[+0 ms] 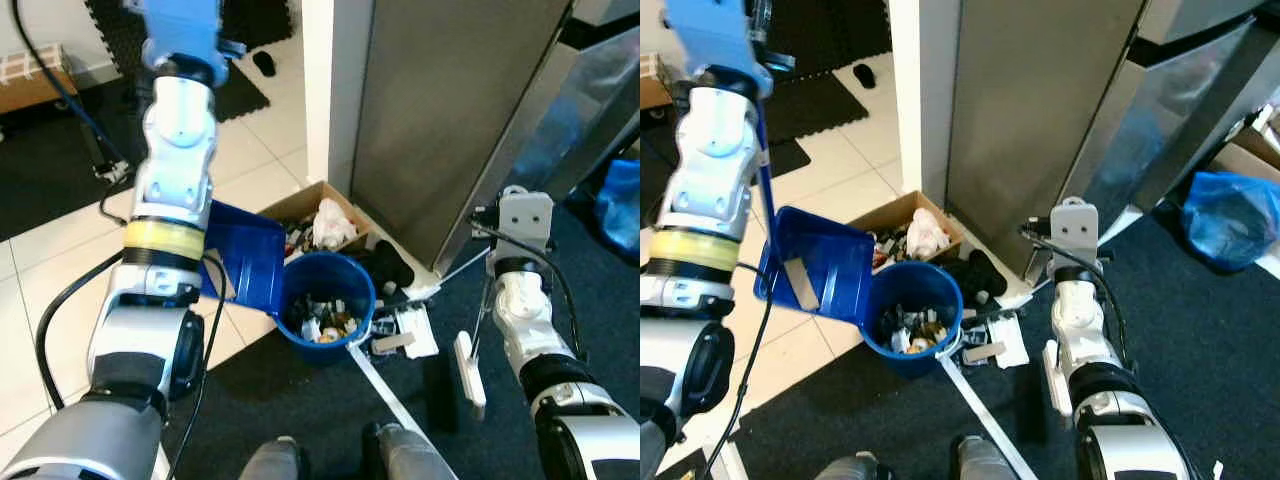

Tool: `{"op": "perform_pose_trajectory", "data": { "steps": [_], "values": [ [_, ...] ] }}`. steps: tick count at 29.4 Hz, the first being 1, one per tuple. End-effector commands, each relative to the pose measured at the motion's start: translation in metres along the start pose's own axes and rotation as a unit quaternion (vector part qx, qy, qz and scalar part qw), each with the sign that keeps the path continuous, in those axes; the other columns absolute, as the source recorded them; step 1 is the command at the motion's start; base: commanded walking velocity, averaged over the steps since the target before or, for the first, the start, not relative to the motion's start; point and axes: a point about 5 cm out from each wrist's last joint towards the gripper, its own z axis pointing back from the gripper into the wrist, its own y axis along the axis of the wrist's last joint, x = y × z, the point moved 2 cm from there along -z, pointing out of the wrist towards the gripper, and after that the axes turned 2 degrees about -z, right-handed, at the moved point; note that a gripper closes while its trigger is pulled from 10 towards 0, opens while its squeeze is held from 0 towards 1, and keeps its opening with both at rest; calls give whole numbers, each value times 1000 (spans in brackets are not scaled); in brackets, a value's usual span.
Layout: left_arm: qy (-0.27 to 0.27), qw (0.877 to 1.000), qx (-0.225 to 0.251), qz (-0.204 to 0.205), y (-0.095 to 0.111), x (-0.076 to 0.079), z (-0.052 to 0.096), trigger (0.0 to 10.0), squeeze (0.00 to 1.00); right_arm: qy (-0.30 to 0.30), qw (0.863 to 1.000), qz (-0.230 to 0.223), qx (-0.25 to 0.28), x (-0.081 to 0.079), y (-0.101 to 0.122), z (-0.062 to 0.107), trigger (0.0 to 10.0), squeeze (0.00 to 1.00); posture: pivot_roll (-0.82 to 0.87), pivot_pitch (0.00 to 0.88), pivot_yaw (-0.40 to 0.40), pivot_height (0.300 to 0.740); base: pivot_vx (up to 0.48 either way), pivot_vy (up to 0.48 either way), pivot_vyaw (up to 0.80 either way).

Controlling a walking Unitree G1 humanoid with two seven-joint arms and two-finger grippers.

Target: Sweep floor

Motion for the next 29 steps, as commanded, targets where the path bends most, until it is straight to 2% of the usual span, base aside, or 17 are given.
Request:
{"op": "perform_pose_trajectory", "data": {
  "steps": [1,2,5,8,11,19,29],
  "values": [
    [-34,999,39,-6,18,18,-5,10000,0,-5,1000,-1,16,2,5,0,10000,0,11,36,-7,740,0,0,0],
    [-34,999,39,-6,18,18,-5,10000,0,-5,1000,-1,16,2,5,0,10000,0,11,36,-7,740,0,0,0],
    [-69,996,50,-18,22,38,-4,10000,0,-8,1000,0,16,3,4,1,10000,0,8,37,-4,740,0,0,0],
    [-75,996,52,-23,23,41,-4,10000,0,-8,1000,0,15,3,3,1,10000,0,8,37,-4,740,0,0,0],
    [-89,993,65,-35,27,51,-5,10000,0,-9,1000,-1,15,3,4,1,10000,0,7,35,-3,740,0,0,0],
    [-96,989,94,-66,35,57,-10,10000,0,-8,1000,-2,16,1,4,0,10000,0,11,33,-3,740,0,0,0],
    [-87,988,111,-67,43,58,-18,10000,0,-7,1000,-3,17,1,6,-1,10000,0,6,26,-2,740,0,0,0]
  ]
}}
